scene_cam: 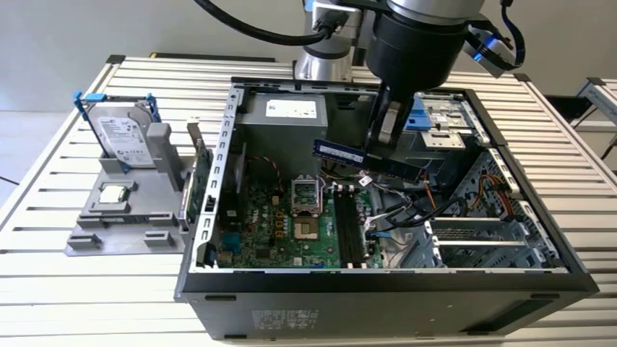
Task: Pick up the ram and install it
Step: 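Insert the ram into the slot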
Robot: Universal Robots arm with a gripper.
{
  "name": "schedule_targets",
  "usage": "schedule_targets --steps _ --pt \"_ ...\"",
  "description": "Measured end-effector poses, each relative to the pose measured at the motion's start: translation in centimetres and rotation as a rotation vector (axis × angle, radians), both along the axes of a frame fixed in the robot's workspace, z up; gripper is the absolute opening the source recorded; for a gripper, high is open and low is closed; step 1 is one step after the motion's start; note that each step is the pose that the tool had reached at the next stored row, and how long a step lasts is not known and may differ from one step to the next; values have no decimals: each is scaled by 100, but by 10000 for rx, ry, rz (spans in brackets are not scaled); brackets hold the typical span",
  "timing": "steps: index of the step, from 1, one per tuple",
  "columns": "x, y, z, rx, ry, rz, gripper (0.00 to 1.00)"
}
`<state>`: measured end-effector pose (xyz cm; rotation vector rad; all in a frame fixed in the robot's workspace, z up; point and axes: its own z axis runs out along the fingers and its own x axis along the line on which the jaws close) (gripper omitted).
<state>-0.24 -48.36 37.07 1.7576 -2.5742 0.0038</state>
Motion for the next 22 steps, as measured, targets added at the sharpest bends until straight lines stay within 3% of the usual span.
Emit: schedule_targets --steps 22 --pt "0 0 0 -1 9 -771 0"
